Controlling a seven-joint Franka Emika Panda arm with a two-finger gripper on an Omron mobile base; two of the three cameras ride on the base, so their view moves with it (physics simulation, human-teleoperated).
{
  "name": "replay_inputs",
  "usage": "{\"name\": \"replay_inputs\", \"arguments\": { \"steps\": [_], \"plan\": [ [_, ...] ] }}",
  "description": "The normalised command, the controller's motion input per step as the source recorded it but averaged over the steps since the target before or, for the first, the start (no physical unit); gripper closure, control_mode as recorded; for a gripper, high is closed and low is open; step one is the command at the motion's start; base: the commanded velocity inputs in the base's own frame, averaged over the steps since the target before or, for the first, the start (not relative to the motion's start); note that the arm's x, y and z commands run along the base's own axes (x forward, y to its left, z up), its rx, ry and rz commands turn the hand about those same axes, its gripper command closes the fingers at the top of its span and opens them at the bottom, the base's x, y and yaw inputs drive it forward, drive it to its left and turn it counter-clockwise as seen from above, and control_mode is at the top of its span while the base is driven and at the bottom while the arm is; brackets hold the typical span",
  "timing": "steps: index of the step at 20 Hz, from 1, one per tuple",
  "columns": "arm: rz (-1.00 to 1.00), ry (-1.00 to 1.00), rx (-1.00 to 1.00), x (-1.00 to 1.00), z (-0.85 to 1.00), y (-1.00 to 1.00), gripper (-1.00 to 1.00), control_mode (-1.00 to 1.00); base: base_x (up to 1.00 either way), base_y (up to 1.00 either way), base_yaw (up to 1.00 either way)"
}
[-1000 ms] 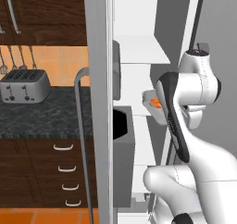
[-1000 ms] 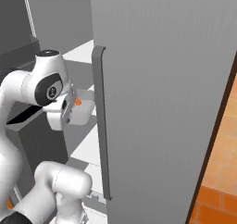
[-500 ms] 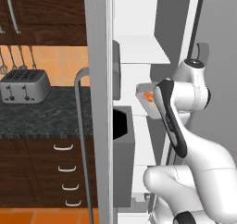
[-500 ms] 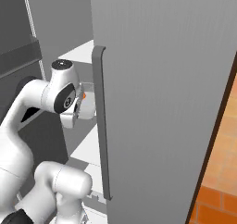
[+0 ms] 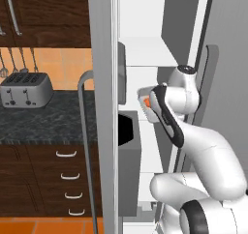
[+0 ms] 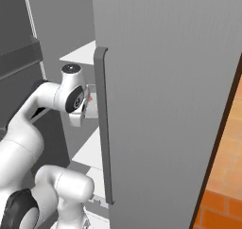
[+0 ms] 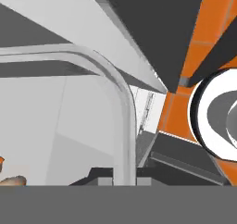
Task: Take the meat container that has the shrimp and place it on the second highest rack of the freezer. Then take the vegetable container that has the lemon wedge and potato and place it on the highest rack of the freezer.
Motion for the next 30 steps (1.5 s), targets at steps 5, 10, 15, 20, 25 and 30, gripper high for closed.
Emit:
{"name": "replay_inputs", "arguments": {
  "steps": [5, 10, 15, 20, 25, 30],
  "plan": [
    [0.00, 0.00, 0.00, 0.41, -0.08, 0.00, 1.00, -1.00, 0.00, 0.00, 0.00],
    [0.00, 0.00, 0.00, 0.36, 0.00, 0.00, 1.00, -1.00, 0.00, 0.00, 0.00],
    [0.00, -0.06, 0.00, 0.46, -0.21, 0.00, 1.00, -1.00, 0.00, 0.00, 0.00],
    [0.00, -0.10, 0.00, 0.47, -0.39, 0.00, 1.00, -1.00, 0.00, 0.00, 0.00],
    [0.00, -0.01, 0.02, 0.73, -0.33, 0.00, 1.00, -1.00, 0.00, 0.00, 0.00],
    [0.00, 0.00, 0.02, 0.65, -0.21, 0.00, 1.00, -1.00, 0.00, 0.00, 0.00]
  ]
}}
